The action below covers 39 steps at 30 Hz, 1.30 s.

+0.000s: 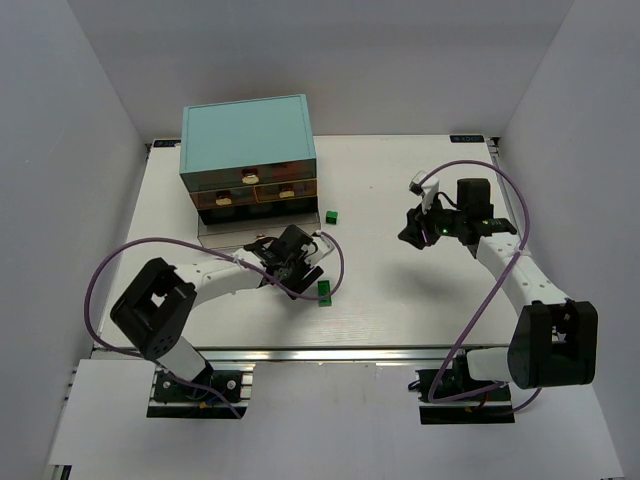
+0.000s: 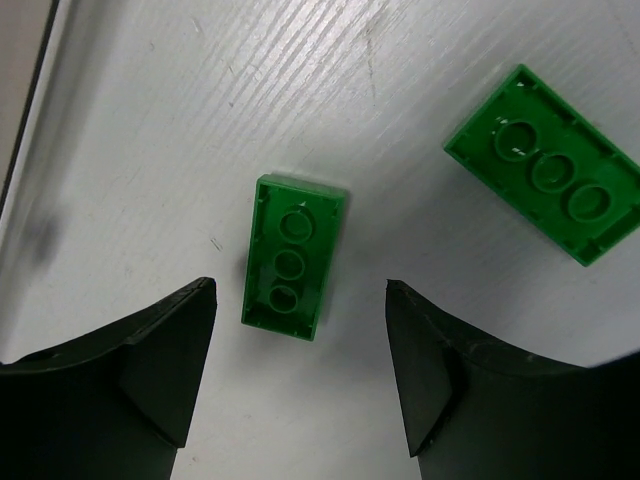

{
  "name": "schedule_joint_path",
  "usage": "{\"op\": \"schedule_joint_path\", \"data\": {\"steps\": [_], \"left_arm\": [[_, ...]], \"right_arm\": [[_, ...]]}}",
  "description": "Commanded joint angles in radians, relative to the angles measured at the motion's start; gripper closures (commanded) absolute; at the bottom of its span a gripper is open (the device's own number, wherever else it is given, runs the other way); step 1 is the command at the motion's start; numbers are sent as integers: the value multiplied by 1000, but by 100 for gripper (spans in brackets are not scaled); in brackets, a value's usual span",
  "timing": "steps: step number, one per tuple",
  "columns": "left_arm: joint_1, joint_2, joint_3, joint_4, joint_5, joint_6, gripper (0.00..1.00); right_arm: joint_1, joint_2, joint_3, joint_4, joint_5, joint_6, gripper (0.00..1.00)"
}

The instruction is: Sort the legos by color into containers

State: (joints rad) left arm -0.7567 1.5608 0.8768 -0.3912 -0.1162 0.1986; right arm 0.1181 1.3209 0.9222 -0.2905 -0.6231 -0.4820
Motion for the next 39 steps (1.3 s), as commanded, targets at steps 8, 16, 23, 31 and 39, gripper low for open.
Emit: {"op": "schedule_joint_path", "data": {"steps": [8, 16, 23, 31, 39], "left_arm": [[23, 64, 51, -9, 1, -2, 23], [33, 104, 60, -24, 30, -18, 39], [33, 61, 51, -21, 39, -34, 70], [33, -254, -7, 126, -58, -76, 96], [42, -260, 45, 207, -215, 112, 99]], "right_arm": [[-1, -52, 26, 8, -64, -6, 50], [-5, -69, 18, 16, -76, -3, 51], [-3, -75, 12, 22, -87, -4, 52], [0, -86, 7, 31, -96, -1, 64], [5, -101, -3, 48, -119, 16, 80]]}}
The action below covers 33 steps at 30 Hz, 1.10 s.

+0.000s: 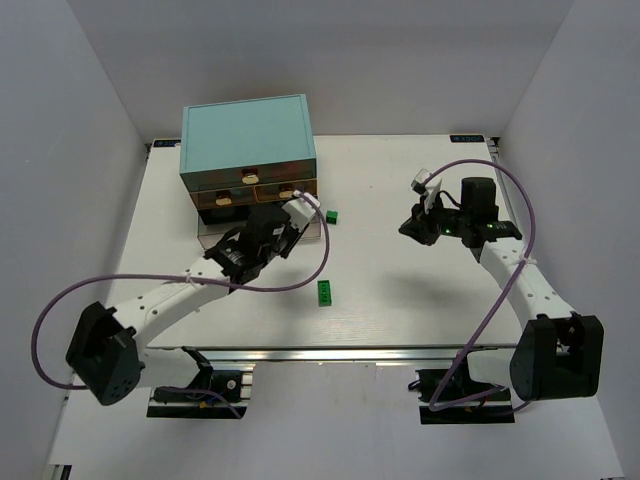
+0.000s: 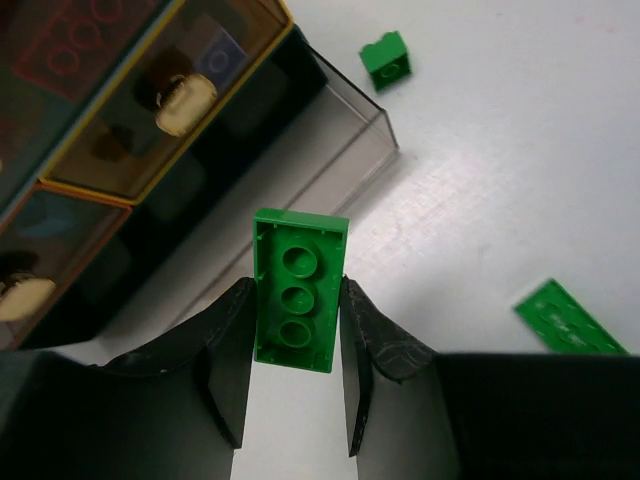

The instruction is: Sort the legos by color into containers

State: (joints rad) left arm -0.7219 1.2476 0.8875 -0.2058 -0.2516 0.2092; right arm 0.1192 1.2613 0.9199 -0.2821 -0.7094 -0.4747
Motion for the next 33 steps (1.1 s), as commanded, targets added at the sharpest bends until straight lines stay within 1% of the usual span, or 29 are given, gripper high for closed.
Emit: {"op": "schedule_joint_path", "data": {"steps": [1, 4, 5, 8, 13, 17, 19, 20, 24, 25, 26, 27, 29, 30, 33], "left_arm": [[16, 108, 77, 7, -86, 134, 100], [16, 186, 126, -1, -182, 229, 100], [27, 228, 149, 12, -201, 278, 100], [39, 280, 165, 66, -245, 363, 100], [64, 346, 215, 100, -308, 418, 100], [87, 378, 232, 135, -320, 463, 97], [87, 407, 241, 137, -336, 470, 96], [87, 418, 242, 152, -356, 486, 94], [96, 460, 223, 198, -413, 519, 89], [96, 466, 217, 239, -422, 524, 88], [96, 469, 215, 259, -425, 524, 85], [107, 470, 215, 264, -425, 519, 77], [107, 478, 211, 295, -442, 522, 64], [107, 480, 212, 296, -449, 519, 53], [107, 490, 215, 301, -457, 515, 44]], "right_arm": [[5, -45, -1, 41, -41, 10, 80], [5, -59, -4, 43, -56, 11, 81], [5, -62, -4, 47, -59, 13, 80], [4, -68, -7, 49, -70, 18, 80], [4, -76, -12, 54, -87, 21, 80], [8, -77, -12, 54, -93, 22, 80], [11, -76, -12, 54, -93, 21, 78], [10, -76, -13, 54, -93, 22, 78], [11, -83, -16, 60, -88, 21, 72], [10, -83, -16, 60, -88, 22, 71], [8, -80, -19, 63, -88, 21, 70], [10, -80, -19, 61, -87, 21, 68], [11, -76, -19, 61, -84, 19, 66], [10, -74, -19, 61, -84, 19, 66], [11, -71, -19, 58, -90, 15, 62]]}}
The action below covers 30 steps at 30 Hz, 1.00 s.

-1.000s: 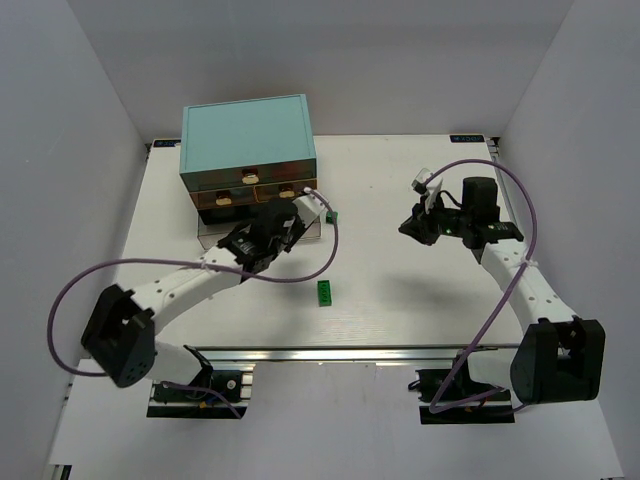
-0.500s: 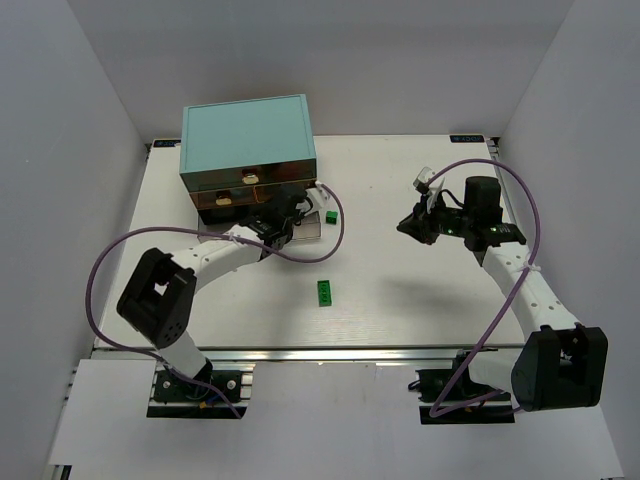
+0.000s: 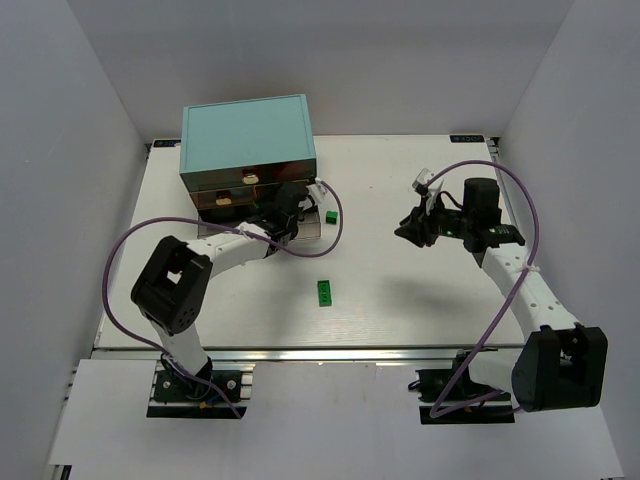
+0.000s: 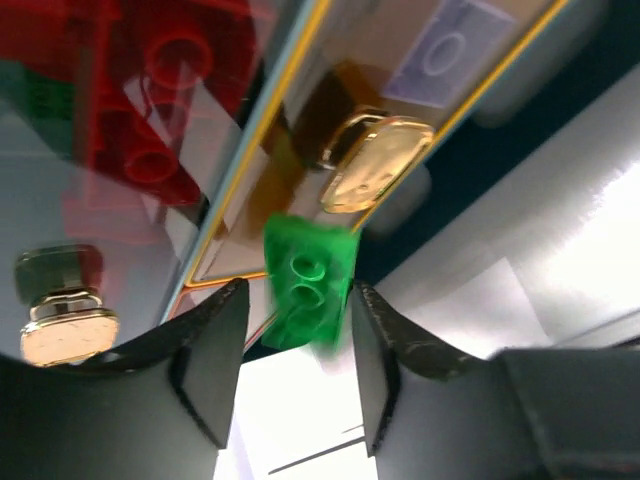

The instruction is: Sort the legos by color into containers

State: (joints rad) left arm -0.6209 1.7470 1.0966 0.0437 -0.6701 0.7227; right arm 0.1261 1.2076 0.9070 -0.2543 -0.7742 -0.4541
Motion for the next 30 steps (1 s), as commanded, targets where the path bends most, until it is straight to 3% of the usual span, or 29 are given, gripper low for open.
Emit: {"op": "schedule_joint_path", "data": {"steps": [1, 9, 13, 18, 20, 22, 24, 25, 26, 28, 30], "left_arm": [[6, -12, 6, 48, -36, 0, 43], [6, -64, -35, 55, -20, -38, 38], [-10, -159, -23, 18, -22, -162, 37], [-10, -328, 32, -224, 205, -583, 76], [3, -429, 3, -289, 348, -710, 78], [3, -506, -93, -272, 427, -762, 72], [3, -637, -188, -220, 498, -778, 55], [3, -686, -243, -141, 494, -778, 42], [3, -736, -356, -92, 485, -767, 36], [3, -854, -427, -17, 425, -764, 22], [3, -927, -440, -11, 386, -749, 20]], "right_arm": [[3, -14, -7, 29, -25, -11, 62], [7, 0, -8, 12, -50, -34, 56], [17, 6, -14, 9, -62, -61, 54], [55, 44, -36, -2, -34, -196, 45], [96, 75, -36, 30, 12, -219, 39], [125, 127, -22, 41, 88, -265, 35], [165, 165, 21, 47, 166, -278, 32], [176, 208, 39, 53, 191, -275, 31], [181, 231, 58, 62, 205, -274, 30], [217, 282, 130, 72, 245, -271, 29], [256, 375, 188, 67, 286, -271, 28]]}}
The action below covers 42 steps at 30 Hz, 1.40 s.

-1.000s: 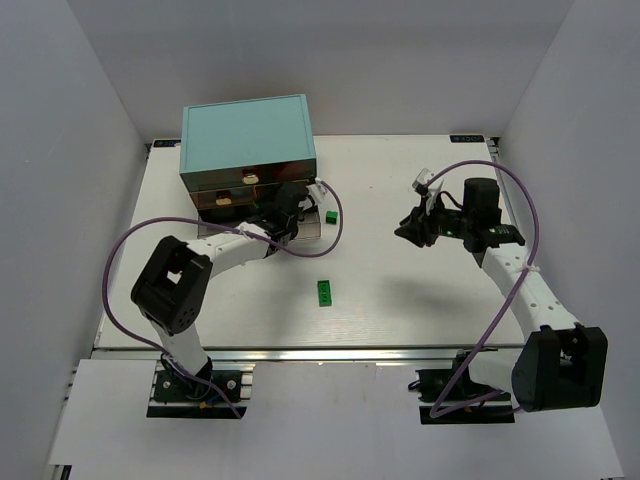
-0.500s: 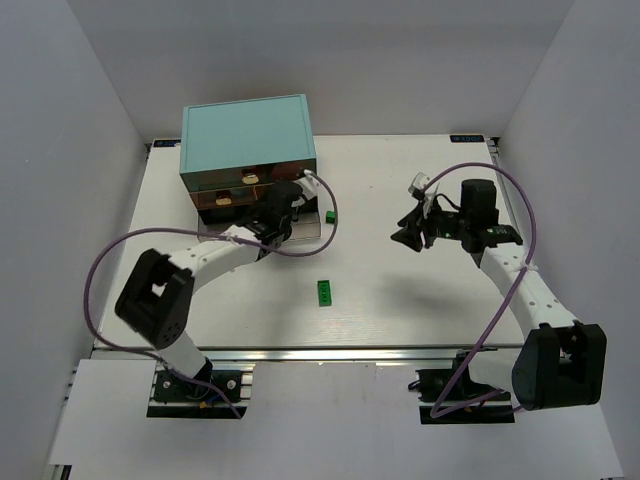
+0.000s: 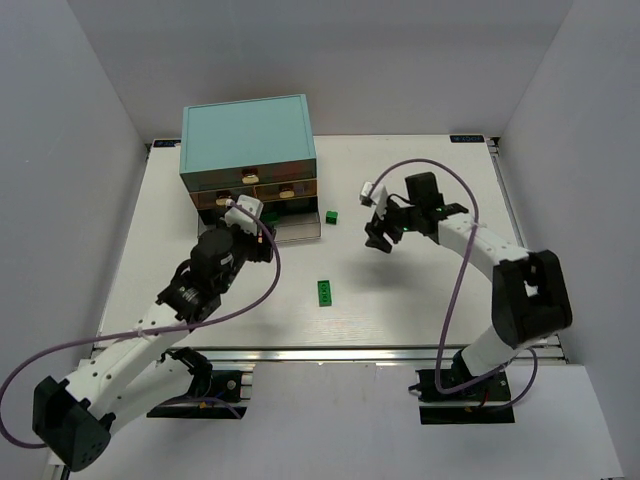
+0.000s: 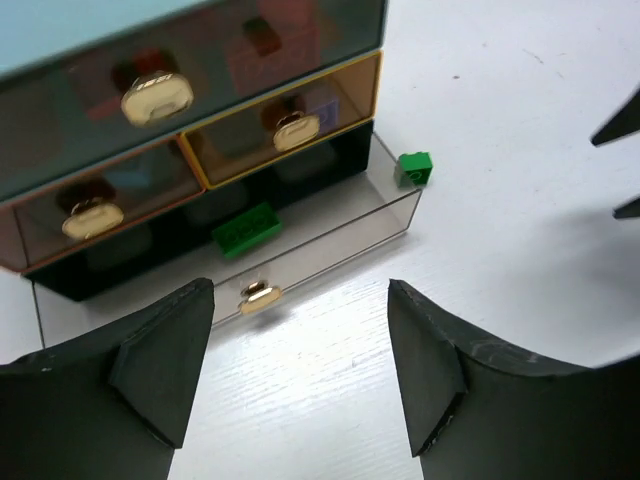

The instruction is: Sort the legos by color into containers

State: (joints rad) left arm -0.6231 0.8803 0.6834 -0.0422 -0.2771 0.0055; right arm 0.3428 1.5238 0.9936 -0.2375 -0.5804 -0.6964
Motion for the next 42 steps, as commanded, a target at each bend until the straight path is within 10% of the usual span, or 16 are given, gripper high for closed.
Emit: {"op": "schedule_joint_path", "data": {"steps": [1, 30, 42], "left_arm": [[5, -75, -25, 62, -37, -22, 20], [5, -136, -16, 31, -73, 36, 22], [5, -139, -25, 33, -86, 45, 22]], "right_arm": [[48, 120, 162, 46, 106, -29, 27], [163, 630, 594, 90, 251, 15, 23], [173, 707, 685, 41, 214, 0, 47]]}}
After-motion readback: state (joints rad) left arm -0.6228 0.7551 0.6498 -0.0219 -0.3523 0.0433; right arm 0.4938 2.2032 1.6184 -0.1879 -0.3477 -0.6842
